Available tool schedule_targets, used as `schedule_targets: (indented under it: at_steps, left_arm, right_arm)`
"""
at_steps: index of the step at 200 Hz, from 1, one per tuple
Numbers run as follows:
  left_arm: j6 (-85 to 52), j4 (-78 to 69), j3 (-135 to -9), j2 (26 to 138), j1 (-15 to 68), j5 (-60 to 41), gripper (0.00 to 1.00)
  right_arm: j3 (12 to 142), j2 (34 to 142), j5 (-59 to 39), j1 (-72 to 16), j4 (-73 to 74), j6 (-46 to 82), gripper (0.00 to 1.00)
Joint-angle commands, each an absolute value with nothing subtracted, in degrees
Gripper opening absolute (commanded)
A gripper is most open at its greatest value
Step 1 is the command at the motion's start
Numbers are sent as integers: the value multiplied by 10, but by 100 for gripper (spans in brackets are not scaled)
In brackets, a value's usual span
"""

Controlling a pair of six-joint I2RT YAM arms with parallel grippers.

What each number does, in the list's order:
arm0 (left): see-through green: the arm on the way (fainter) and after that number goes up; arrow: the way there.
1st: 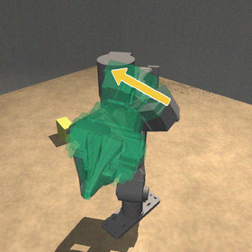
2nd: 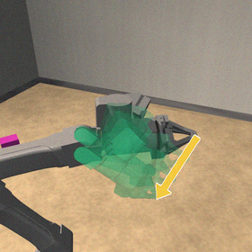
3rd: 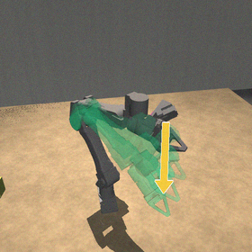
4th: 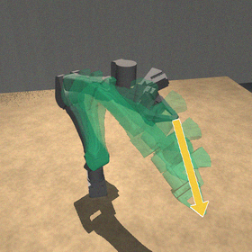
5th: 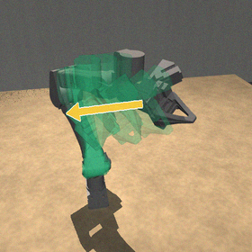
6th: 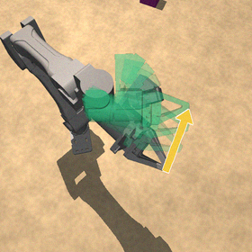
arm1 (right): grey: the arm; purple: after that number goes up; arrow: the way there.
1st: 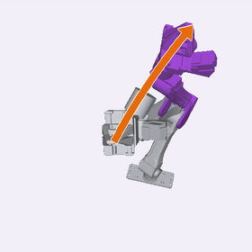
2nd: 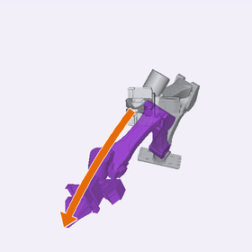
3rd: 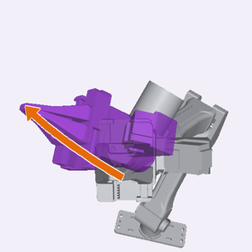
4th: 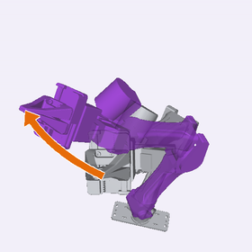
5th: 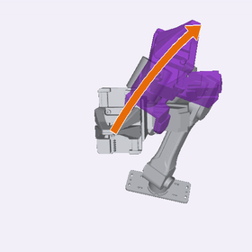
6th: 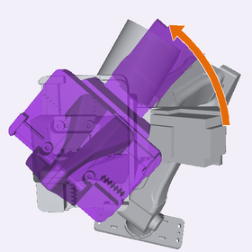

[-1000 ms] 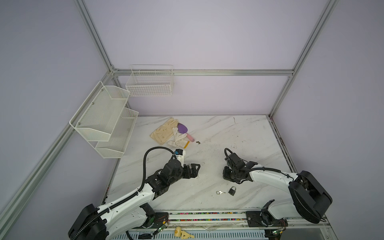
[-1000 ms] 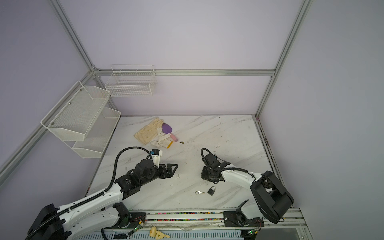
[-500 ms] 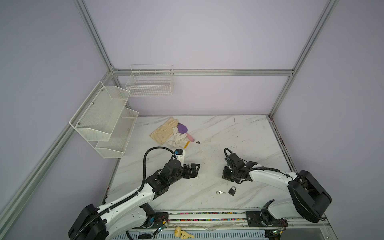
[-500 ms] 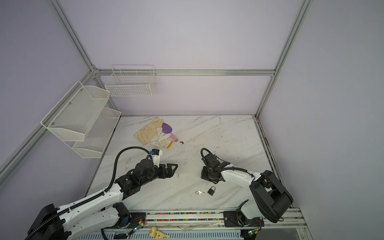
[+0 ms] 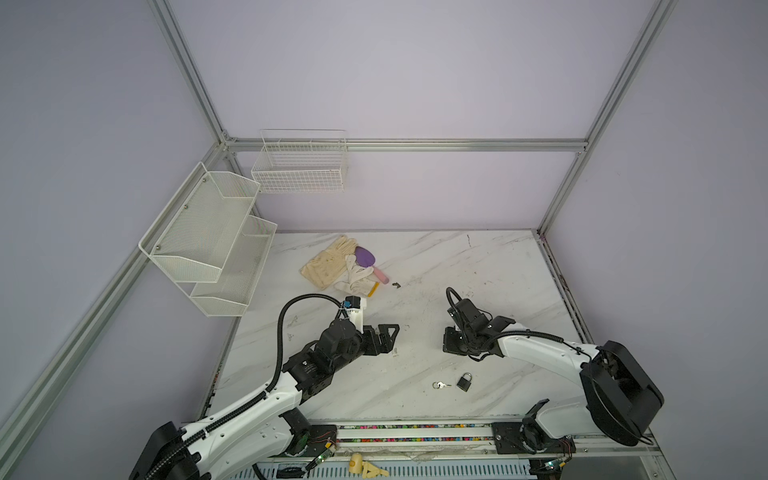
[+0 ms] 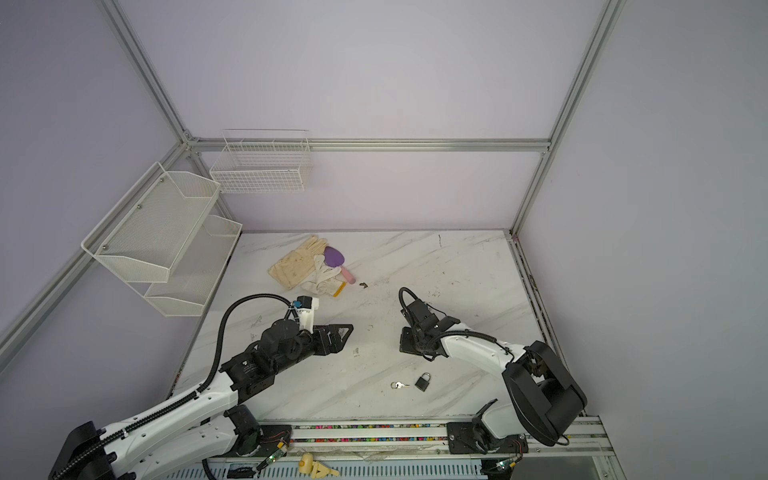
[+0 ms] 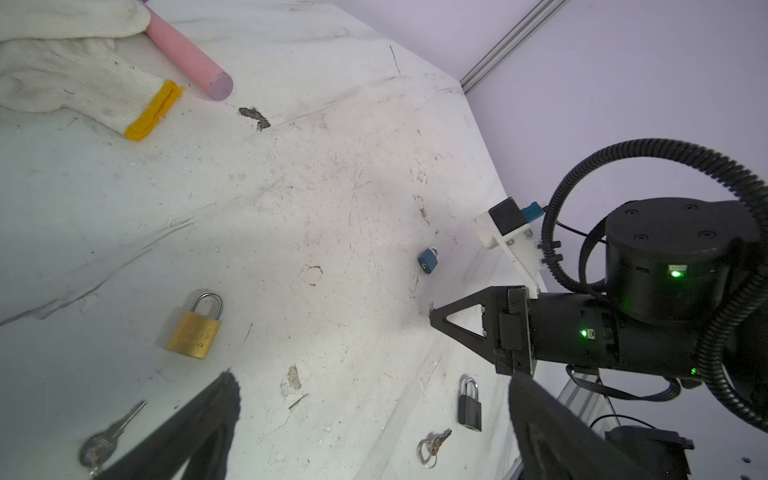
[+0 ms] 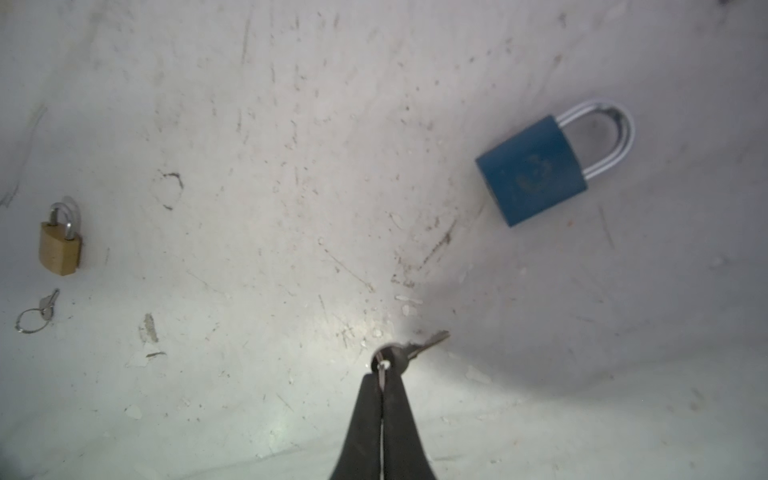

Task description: Unlock with the key

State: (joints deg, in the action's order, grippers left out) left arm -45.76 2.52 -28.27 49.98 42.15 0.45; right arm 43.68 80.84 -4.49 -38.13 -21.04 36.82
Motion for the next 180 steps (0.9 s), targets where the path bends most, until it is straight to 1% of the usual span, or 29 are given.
schedule_targets:
  at_steps: [1, 27, 59, 78, 98, 131, 157, 180]
  left_arm:
    - [-473, 25, -327, 473, 423, 6, 100]
    - [-482, 81, -352, 456, 415, 6, 100]
    - [-493, 127, -377, 451, 393, -8, 100]
    - [-489, 143, -389, 451, 366, -35, 98]
    - [-487, 157, -396, 448, 319, -82, 95]
    - [-486, 171, -396, 447, 239, -170, 90]
    - [-485, 164, -394, 451, 204, -223, 87]
    - [-498, 136, -387, 462, 192, -266, 82]
  right_arm:
    - [474, 804, -34, -381, -242, 319, 0]
    - [510, 816, -61, -393, -250, 284, 0]
    - [565, 837, -49, -453, -267, 229, 0]
    - [588, 849, -60, -472, -266, 195, 0]
    - [605, 853, -75, -487, -252, 157, 0]
    - [630, 852, -56, -525, -238, 80, 0]
    - [631, 838, -63, -545, -208, 9, 0]
    - [626, 821, -83, -557, -176, -49, 0]
